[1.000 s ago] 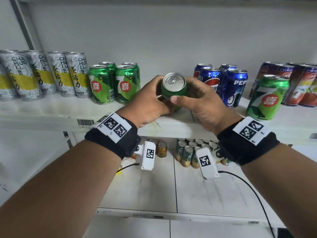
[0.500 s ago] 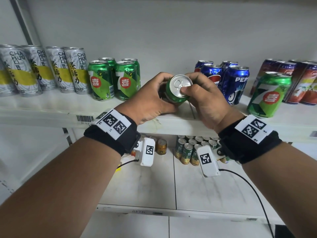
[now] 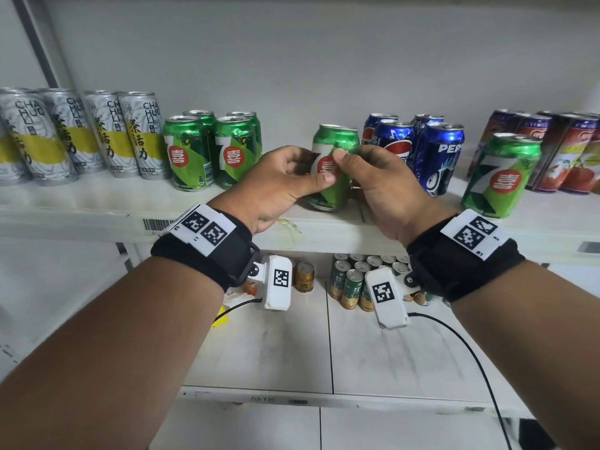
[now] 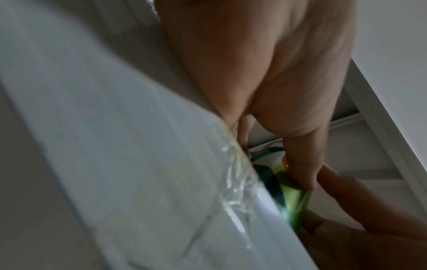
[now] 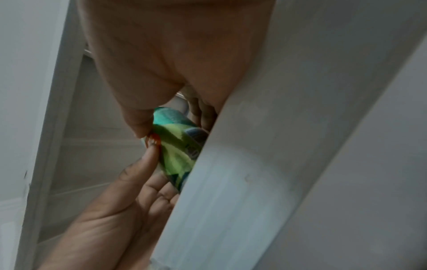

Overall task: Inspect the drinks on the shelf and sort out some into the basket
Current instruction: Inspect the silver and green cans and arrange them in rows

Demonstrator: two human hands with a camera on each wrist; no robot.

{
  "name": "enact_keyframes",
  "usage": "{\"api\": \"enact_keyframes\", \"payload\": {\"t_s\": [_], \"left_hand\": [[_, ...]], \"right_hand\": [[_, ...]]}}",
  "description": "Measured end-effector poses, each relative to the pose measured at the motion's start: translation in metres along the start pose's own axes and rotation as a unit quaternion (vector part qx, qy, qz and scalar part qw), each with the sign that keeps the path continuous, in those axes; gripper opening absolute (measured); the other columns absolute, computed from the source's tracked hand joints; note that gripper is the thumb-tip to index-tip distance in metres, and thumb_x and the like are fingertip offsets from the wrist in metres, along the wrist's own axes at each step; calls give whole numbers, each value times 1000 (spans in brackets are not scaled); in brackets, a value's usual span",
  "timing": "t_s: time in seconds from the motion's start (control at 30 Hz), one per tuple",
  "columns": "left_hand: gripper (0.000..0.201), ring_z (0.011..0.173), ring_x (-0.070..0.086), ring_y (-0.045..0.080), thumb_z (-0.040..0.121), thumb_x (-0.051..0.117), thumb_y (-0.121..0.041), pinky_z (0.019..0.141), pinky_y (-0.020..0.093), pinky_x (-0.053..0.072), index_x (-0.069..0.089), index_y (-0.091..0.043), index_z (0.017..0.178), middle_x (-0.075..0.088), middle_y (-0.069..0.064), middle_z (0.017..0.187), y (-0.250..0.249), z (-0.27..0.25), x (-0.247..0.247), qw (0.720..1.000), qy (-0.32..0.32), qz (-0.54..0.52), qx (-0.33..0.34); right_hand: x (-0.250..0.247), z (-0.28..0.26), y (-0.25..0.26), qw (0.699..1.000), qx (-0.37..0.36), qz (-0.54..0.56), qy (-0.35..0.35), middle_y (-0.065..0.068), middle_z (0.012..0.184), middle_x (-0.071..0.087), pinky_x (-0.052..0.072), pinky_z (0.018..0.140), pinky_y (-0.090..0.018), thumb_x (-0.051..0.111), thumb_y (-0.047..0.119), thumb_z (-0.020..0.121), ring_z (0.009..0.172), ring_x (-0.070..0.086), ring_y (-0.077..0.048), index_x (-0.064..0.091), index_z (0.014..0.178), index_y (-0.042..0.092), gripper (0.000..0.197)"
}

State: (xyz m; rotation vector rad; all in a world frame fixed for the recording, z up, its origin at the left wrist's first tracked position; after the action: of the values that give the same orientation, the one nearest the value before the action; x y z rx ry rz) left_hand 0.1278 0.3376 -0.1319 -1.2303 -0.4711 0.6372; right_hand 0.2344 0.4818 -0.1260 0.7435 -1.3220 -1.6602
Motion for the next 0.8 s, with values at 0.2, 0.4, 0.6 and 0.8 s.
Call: {"api": "enact_keyframes", "payload": {"t_s": [0.2,0.4,0.6,0.8], "left_hand": [[47,105,80,26,85,86,-7,89,31,65,66,3,127,81,17,114,2,1,4,999,37,14,-24],[45,110,74,33,103,70,-26,97,46,65,68,14,124,74,31,123,2,4,0,999,20,-39,-29],[46,89,73,25,108,62,-38,70,32,67,72,5,118,74,21,104,0,8,-1,998,-9,-29,-55],[57,111,77,31,72,92,-22,94,41,66,71,-3,122,79,16,119,4,5,-2,999,46,-5,-26]], "right_hand": [[-2,-3,7,996,79,42,12,-21,116,76,60,94,-59,62,47,102,109,75,-40,67,126,1,53],[-1,-3,6,995,82,45,25,-30,127,69,48,109,-64,63,25,101,117,67,-47,64,132,-5,43],[-5,-1,5,997,60,34,40,-35,124,64,41,114,-65,62,22,102,107,62,-39,60,133,-10,45],[-2,-3,5,997,33,57,30,-36,125,64,43,111,-70,62,20,103,107,62,-41,56,134,-15,47]]}}
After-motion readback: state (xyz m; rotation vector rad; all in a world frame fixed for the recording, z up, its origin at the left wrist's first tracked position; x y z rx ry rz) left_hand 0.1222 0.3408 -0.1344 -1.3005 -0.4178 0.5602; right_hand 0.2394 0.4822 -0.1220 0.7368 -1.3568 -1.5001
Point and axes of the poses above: each hand's wrist, its own z-axis towards the middle knuckle, its own x-axis out of the palm, y = z × x, the point moved 2 cm from there along z, towards the middle knuckle
